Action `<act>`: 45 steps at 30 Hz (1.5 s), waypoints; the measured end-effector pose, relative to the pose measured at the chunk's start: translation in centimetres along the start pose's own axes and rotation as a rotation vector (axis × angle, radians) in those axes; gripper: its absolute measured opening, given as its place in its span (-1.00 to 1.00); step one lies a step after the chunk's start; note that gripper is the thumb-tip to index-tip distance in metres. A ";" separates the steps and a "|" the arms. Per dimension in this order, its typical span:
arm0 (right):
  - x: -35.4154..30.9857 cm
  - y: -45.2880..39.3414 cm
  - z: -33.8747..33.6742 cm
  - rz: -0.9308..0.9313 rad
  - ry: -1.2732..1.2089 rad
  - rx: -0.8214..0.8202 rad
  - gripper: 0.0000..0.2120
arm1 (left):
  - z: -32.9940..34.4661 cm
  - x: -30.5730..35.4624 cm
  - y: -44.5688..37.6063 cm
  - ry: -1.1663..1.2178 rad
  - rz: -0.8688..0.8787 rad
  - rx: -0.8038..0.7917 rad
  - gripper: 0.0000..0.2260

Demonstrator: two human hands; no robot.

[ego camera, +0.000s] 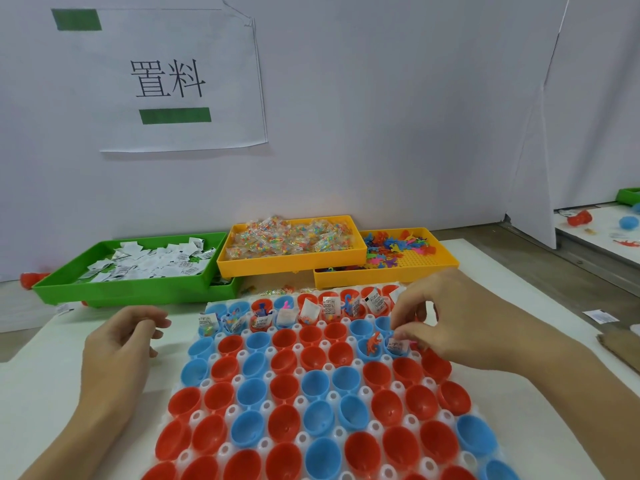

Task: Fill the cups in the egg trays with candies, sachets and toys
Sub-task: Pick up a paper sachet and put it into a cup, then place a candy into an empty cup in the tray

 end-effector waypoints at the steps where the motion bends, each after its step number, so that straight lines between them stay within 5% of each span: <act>1: 0.0 0.0 -0.1 -0.003 -0.001 0.004 -0.75 | 0.0 0.1 0.0 -0.002 -0.001 -0.001 -0.72; 11: 1.2 -0.2 -1.0 -0.022 -0.091 0.248 -0.88 | 0.7 4.0 1.1 -0.117 0.124 -0.036 -0.73; 14: 2.0 -0.5 -1.1 -0.006 -0.089 0.331 -0.86 | 3.0 7.9 1.0 -0.177 0.234 -0.259 -0.82; 22: 2.6 -0.7 -0.3 0.030 -0.098 0.381 -0.85 | 15.1 12.2 -1.4 -0.820 0.462 -0.845 -0.83; 25: 2.6 -0.8 0.0 0.028 -0.104 0.363 -0.85 | 18.2 10.1 -1.3 -1.094 0.507 -1.042 -0.54; 27: 2.6 -0.8 0.2 0.034 -0.109 0.344 -0.86 | 19.2 9.7 -0.9 -1.214 0.631 -1.116 -0.52; 32: 2.7 -0.8 0.1 0.022 -0.127 0.344 -0.86 | 20.0 9.4 -1.6 -1.355 0.771 -1.127 -0.83; 45: 2.7 -0.7 -0.2 0.033 -0.131 0.343 -0.86 | 19.0 10.4 -2.0 -1.268 0.929 -1.018 -0.80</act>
Point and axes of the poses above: each hand's wrist, its own y-axis away from the middle knuckle, its own z-axis out of the palm, x = y × z, the point moved 5 cm from there along -y, towards the middle knuckle, and after that the axes turned 1 degree about y, right-handed, at the moved point
